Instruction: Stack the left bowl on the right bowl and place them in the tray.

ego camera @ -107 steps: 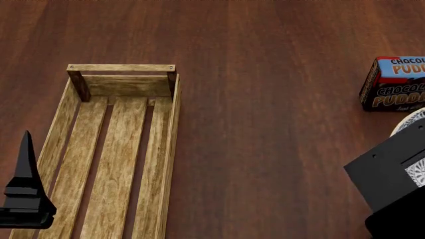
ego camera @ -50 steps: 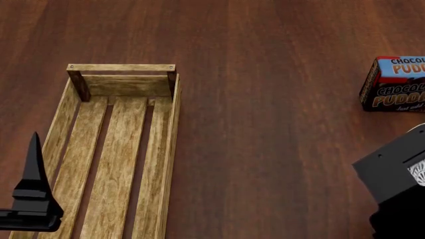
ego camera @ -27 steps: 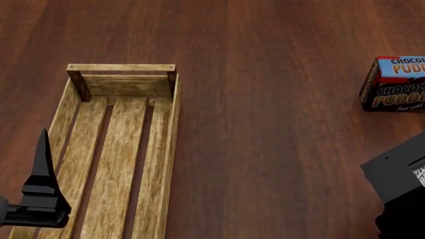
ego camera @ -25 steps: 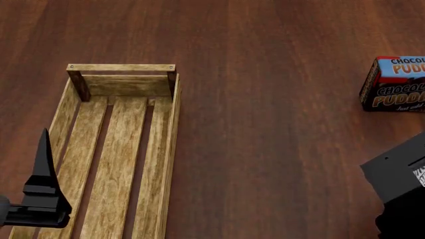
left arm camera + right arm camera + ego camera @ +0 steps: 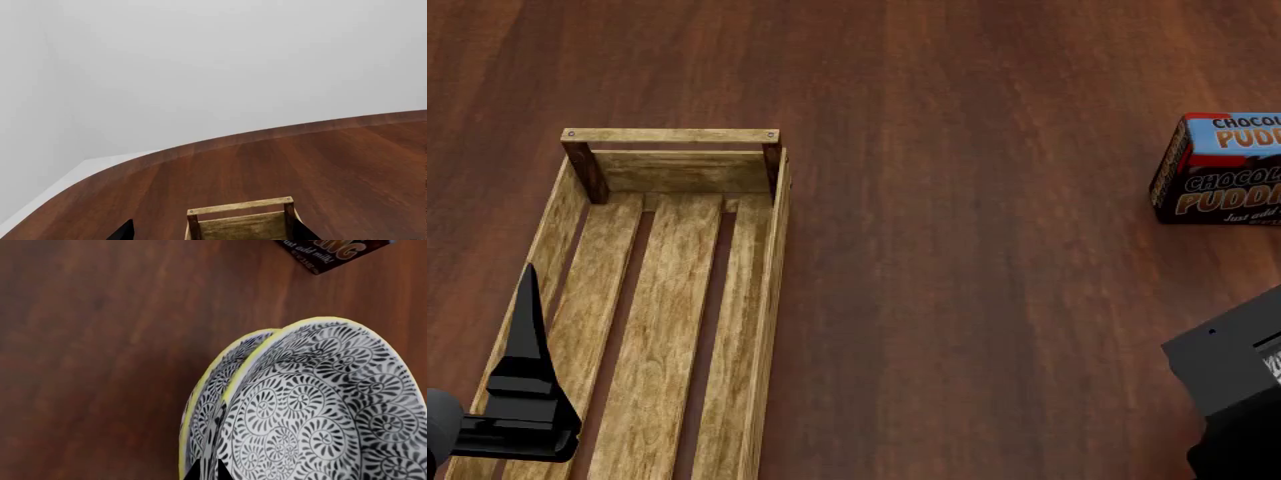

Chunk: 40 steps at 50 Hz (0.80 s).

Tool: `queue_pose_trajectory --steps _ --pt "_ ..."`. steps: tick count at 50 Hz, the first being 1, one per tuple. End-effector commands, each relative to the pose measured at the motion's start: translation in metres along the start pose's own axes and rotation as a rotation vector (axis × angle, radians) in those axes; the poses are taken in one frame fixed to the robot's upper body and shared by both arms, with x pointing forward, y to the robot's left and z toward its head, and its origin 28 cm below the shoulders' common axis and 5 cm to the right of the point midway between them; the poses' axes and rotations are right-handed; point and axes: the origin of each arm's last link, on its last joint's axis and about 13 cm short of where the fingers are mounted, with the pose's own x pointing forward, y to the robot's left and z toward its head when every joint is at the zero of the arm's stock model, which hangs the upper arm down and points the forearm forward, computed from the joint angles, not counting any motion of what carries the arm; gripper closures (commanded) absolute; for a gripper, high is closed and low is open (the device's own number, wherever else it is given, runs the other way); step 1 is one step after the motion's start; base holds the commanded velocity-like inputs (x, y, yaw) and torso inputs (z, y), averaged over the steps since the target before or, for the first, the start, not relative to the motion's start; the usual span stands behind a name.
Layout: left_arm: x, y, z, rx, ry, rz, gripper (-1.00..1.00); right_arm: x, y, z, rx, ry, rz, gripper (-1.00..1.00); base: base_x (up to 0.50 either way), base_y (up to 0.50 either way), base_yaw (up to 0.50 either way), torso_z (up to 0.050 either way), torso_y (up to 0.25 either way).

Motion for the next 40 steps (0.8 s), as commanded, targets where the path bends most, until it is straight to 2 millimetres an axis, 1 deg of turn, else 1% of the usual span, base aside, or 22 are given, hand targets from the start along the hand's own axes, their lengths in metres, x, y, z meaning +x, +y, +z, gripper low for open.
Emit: queue_pose_trajectory --steps 1,5,6,25,34,40 --pt "-0.001 -0.001 0.000 0.001 -0.001 -0.001 -1.00 0.004 -0.006 0.000 0.000 0.007 -0.033 1.00 0.00 0.00 0.00 0.000 0.000" --pt "-0.001 -0.001 0.000 0.001 -0.001 0.000 -1.00 0.002 -0.007 0.002 -0.001 0.001 -0.051 1.00 0.00 0.00 0.00 0.000 0.000" --pt "-0.001 -0.001 -0.001 0.000 0.000 -0.002 -1.00 0.002 -0.007 0.002 -0.008 0.000 -0.060 -1.00 0.00 0.00 0.00 0.000 0.000" --pt "0.000 0.001 0.000 -0.001 -0.005 0.001 -1.00 -0.006 -0.007 0.007 -0.032 -0.011 -0.064 -1.00 0.00 0.00 0.00 0.000 0.000" --pt "0.000 0.000 0.000 -0.005 -0.007 -0.005 -1.00 -0.019 0.000 0.012 -0.031 -0.047 -0.039 -1.00 0.00 0.00 0.00 0.000 0.000" --pt "0.001 0.000 0.002 -0.007 -0.012 -0.006 -1.00 -0.020 0.002 0.012 -0.028 -0.054 -0.033 -1.00 0.00 0.00 0.00 0.000 0.000"
